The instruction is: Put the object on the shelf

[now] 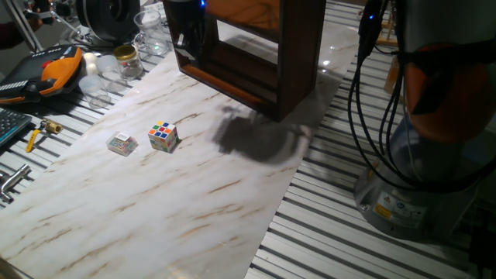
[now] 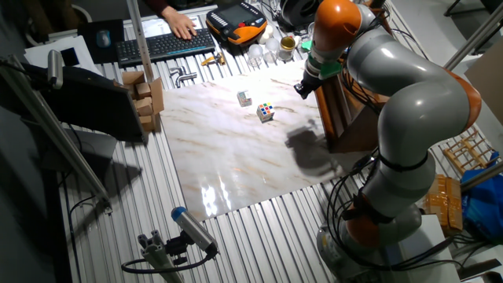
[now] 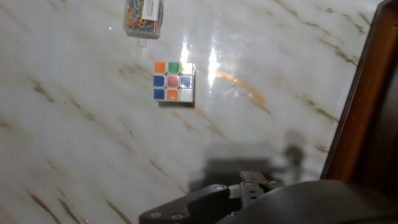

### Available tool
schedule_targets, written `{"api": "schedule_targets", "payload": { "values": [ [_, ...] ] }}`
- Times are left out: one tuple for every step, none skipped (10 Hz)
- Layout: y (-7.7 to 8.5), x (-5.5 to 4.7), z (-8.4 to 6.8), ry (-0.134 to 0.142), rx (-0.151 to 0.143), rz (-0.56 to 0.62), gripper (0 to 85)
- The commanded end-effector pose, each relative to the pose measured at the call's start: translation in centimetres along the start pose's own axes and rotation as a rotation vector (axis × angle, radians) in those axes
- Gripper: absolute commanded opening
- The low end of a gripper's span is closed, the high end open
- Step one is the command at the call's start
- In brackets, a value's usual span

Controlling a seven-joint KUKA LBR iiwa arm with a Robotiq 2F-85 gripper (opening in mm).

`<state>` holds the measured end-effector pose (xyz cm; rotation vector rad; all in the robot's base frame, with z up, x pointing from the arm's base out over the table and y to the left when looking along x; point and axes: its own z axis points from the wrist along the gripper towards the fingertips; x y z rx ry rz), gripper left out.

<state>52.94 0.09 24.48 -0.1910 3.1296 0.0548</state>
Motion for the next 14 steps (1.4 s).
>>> {"api": "schedule_targets", "payload": {
  "values": [
    [-0.02, -0.04, -0.03, 0.000, -0.002, 0.002, 0.0],
    [-0.09, -0.08, -0.08, 0.000, 0.000, 0.002, 0.0],
    [-0.10, -0.04, -0.15, 0.003, 0.001, 0.002, 0.0],
    [-0.11, 0.00, -0.16, 0.005, 0.001, 0.002, 0.0],
    [-0.15, 0.02, -0.18, 0.003, 0.001, -0.001, 0.0],
    [-0.19, 0.08, -0.35, 0.000, 0.000, -0.003, 0.0],
    [-0.20, 0.13, -0.47, 0.000, 0.001, -0.006, 0.0],
    [-0.19, 0.15, -0.51, 0.000, 0.001, -0.009, 0.0],
    [-0.20, 0.15, -0.54, -0.001, 0.003, -0.011, 0.0],
    [-0.25, 0.13, -0.58, -0.001, 0.016, -0.020, 0.0],
    [-0.30, 0.11, -0.59, -0.001, 0.017, -0.021, 0.0],
    [-0.30, 0.11, -0.59, -0.001, 0.017, -0.023, 0.0],
    [-0.31, 0.12, -0.58, -0.001, 0.017, -0.023, 0.0],
    [-0.34, 0.13, -0.57, -0.001, 0.017, -0.023, 0.0]
  ]
}}
